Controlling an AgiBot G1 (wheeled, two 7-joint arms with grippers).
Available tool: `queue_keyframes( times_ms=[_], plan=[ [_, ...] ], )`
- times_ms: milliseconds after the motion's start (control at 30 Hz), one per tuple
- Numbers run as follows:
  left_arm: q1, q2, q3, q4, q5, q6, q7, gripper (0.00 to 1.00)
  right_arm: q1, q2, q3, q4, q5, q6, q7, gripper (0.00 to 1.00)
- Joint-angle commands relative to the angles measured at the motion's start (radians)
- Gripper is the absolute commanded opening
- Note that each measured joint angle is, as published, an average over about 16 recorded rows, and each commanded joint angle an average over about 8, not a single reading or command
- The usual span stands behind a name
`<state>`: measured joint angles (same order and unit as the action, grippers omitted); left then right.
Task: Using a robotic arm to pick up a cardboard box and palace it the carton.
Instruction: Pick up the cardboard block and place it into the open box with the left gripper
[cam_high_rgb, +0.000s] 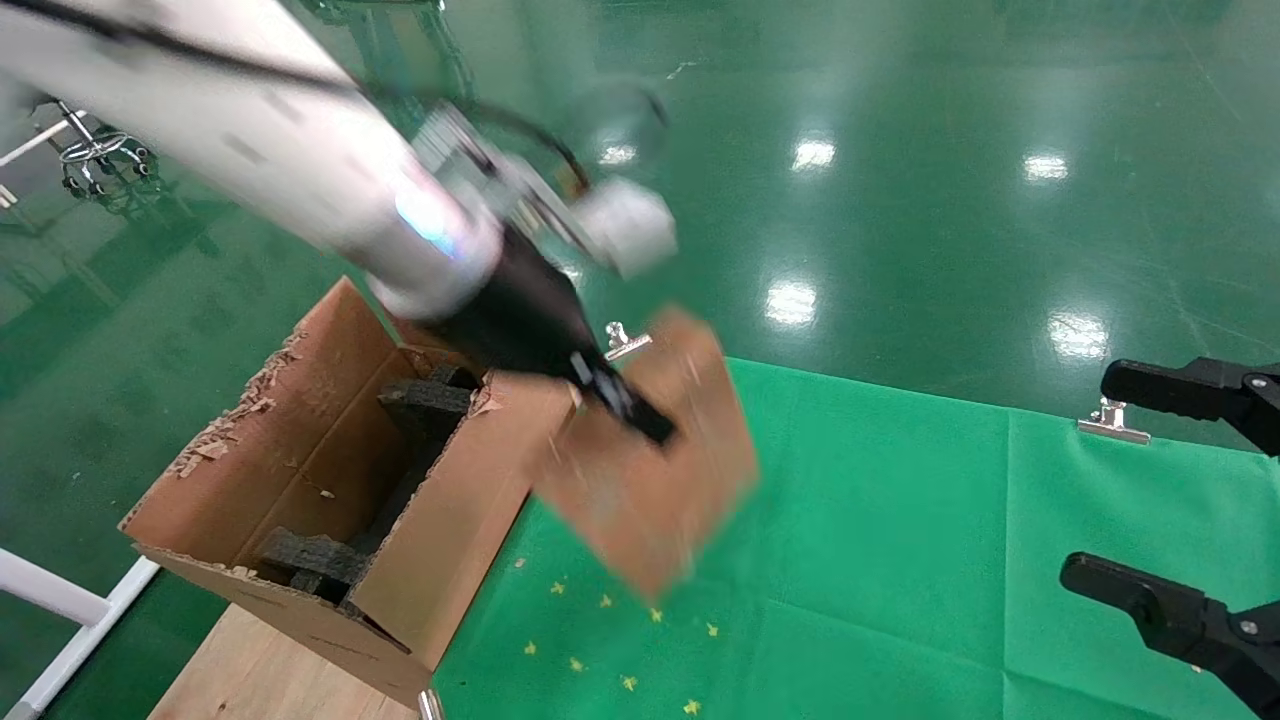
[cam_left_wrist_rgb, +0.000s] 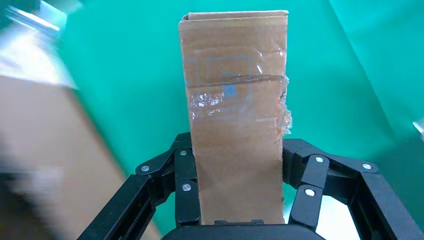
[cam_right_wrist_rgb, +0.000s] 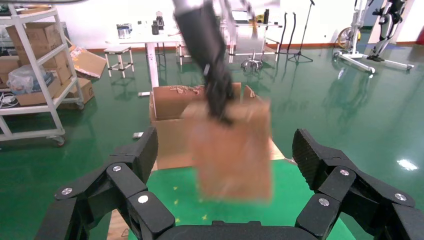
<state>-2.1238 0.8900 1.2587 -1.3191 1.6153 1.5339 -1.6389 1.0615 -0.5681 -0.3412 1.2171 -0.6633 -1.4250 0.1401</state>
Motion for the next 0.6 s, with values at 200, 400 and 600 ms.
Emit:
queue_keyframes(
  times_ms=[200,400,600],
  plan=[
    [-0.134,-0.172,-0.026,-0.022,0.088,0.003,0.091,0.0,0.0,0.0,0.0,0.0,0.0,0.0,0.0,1.0],
    [-0.121,-0.319,0.004,0.0,0.156,-0.016,0.178,0.0,0.0,0.0,0.0,0.0,0.0,0.0,0.0,1.0],
    [-0.028,-0.407,0.052,0.076,0.198,-0.073,0.263,0.0,0.0,0.0,0.0,0.0,0.0,0.0,0.0,1.0]
  ],
)
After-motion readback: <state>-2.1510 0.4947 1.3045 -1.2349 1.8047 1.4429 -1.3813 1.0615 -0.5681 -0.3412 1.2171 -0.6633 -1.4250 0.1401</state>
